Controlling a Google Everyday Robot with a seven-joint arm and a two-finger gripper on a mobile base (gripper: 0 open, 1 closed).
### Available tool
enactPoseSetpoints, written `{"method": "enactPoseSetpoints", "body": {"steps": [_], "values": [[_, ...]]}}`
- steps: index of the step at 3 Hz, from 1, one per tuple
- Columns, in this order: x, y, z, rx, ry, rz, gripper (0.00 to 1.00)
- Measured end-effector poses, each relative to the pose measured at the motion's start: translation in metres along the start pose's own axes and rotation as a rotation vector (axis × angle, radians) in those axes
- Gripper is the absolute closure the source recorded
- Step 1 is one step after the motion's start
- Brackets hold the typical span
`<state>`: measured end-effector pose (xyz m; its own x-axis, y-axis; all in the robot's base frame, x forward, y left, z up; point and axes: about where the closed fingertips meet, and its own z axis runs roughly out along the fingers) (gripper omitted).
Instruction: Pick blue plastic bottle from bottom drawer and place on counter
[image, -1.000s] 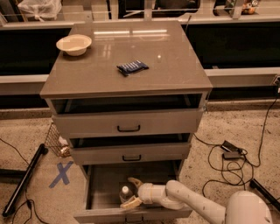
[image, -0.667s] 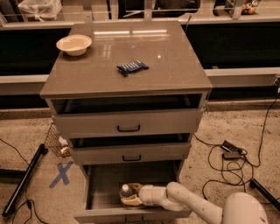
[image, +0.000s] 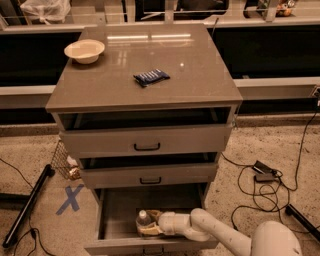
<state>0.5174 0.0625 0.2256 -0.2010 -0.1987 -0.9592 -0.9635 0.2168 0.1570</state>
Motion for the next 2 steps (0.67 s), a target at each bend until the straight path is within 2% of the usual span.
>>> {"method": "enactPoseSetpoints", "body": {"steps": [1,2], "values": [[-0.036,0.0,-0.027,-0.02,-0.113,-0.061,1.0],[-0.073,0.002,-0.072,-0.02,-0.206,-0.153,1.0]]}}
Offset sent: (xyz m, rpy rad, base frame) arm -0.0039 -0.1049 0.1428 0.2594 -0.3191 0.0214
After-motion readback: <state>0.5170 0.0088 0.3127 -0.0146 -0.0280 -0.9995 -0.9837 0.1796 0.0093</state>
